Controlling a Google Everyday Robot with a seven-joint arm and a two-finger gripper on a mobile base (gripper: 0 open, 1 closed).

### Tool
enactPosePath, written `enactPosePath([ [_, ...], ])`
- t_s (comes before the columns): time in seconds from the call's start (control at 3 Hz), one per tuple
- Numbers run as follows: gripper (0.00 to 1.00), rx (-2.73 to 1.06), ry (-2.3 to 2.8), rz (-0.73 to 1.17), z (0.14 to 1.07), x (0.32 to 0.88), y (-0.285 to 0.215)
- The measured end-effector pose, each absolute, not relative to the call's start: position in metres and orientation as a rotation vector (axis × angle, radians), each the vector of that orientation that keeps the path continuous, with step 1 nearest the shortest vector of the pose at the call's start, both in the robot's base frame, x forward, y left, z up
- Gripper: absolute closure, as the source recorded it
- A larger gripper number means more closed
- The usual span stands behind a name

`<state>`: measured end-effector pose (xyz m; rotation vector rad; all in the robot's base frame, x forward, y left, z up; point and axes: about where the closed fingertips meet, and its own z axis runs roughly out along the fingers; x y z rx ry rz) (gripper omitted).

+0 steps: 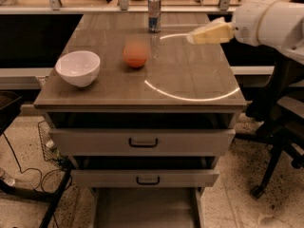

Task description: Move redbull can near white bowl

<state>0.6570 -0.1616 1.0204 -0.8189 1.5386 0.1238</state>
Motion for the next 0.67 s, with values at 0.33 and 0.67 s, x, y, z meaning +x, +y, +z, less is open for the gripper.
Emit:
enactPosePath([
  [0.33,0.0,-0.729,1.525,0.089,1.0352,0.6709,-0.166],
  [0.67,0.0,-0.729,1.525,0.09,1.0352,0.6709,-0.1659],
])
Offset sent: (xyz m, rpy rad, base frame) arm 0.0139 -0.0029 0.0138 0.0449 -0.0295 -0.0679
